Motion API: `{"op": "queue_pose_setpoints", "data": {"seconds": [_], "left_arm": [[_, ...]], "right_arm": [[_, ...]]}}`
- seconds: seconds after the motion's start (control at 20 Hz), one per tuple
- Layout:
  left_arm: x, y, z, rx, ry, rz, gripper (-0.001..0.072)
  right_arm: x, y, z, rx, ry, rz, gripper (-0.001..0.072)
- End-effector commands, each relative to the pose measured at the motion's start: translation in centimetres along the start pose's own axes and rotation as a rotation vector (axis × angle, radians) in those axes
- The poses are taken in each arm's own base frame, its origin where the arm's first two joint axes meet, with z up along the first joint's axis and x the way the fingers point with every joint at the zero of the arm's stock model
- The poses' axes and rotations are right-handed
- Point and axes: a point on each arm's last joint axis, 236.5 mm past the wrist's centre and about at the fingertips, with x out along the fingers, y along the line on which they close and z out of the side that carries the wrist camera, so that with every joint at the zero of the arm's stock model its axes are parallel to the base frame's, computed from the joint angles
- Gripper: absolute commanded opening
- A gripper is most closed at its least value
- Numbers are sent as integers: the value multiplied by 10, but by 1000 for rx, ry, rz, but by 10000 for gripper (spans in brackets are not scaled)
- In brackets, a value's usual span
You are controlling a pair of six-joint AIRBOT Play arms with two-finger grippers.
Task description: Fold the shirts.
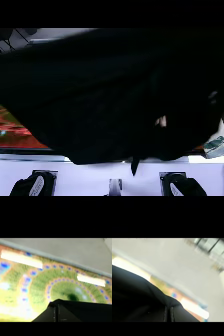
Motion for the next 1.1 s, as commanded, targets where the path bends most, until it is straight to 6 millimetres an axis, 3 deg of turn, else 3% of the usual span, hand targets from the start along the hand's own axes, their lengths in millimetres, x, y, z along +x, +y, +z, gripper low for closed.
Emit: {"op": "queue_pose_setpoints", "data": {"seconds": [0.0,0.1,0.2,0.35,0.45,0.5,0.55,0.6,0.65,0.75,0.85,0.95,1.05], "left_arm": [[75,65,-100,-138,297,95,34],[114,97,-149,-219,382,141,35],[143,116,-196,-308,468,160,36],[168,121,-248,-385,607,162,36],[179,119,-273,-389,682,162,38],[182,117,-282,-389,710,160,86],[183,116,-288,-388,728,161,234],[180,116,-291,-373,752,153,538],[170,119,-291,-309,801,134,706],[138,143,-294,-221,930,174,710],[94,165,-312,-262,1091,242,710],[70,168,-339,-352,1181,248,710],[62,157,-369,-405,1231,202,708]], "right_arm": [[107,68,-107,10,390,217,25],[180,102,-141,115,452,260,25],[235,143,-167,282,485,310,26],[263,227,-197,519,593,526,24],[268,257,-201,619,620,611,25],[270,261,-199,643,616,624,45],[272,258,-197,635,599,614,174],[271,247,-194,597,578,602,429],[267,230,-194,542,564,588,612],[250,183,-214,495,611,536,624],[220,141,-257,538,725,530,612],[181,125,-301,575,874,591,583],[152,123,-328,595,960,652,581]]}}
